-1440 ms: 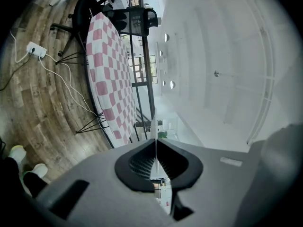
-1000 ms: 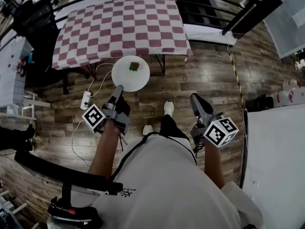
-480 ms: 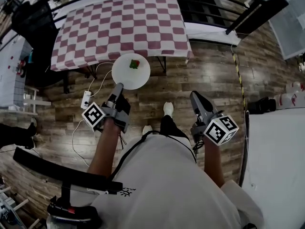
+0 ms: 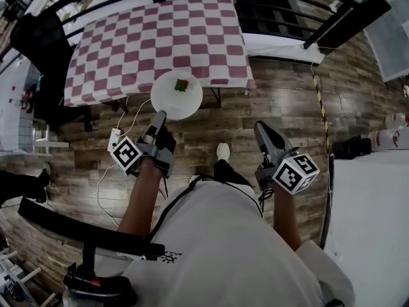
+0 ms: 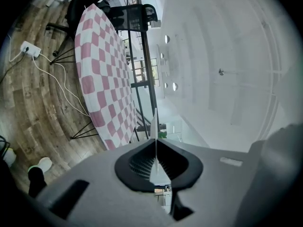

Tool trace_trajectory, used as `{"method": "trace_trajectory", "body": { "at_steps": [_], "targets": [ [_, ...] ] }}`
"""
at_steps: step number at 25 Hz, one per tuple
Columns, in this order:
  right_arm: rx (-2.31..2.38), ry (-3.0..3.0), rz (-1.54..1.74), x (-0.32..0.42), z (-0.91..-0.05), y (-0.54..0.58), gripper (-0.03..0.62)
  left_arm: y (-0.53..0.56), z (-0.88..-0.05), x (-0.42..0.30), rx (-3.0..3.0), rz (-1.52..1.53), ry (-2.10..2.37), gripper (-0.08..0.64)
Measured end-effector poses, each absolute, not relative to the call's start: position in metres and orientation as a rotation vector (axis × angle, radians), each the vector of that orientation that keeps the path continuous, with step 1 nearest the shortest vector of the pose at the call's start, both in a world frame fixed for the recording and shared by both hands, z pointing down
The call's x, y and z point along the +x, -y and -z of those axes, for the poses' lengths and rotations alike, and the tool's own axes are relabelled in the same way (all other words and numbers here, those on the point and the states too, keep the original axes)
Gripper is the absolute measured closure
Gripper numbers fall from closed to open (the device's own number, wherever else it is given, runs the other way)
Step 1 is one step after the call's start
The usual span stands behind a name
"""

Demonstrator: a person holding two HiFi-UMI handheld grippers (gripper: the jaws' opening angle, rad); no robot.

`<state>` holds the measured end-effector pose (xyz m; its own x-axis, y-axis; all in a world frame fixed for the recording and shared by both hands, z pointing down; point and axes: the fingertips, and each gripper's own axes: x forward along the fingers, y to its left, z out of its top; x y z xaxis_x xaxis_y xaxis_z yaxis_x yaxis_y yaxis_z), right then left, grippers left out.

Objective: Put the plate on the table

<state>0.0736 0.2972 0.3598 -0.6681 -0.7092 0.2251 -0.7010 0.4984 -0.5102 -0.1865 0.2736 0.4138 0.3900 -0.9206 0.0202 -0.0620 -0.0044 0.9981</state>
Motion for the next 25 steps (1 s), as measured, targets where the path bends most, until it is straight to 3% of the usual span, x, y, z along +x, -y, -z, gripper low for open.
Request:
{"method": "trace_trajectory", "body": {
  "at_steps": [25],
  "targets": [
    [-1.164, -2.749, 0.927, 0.185, -0.363, -0.133, 0.584, -0.126, -0.404, -0.074, 1.393, 0.918, 1.016, 0.543]
  ]
}}
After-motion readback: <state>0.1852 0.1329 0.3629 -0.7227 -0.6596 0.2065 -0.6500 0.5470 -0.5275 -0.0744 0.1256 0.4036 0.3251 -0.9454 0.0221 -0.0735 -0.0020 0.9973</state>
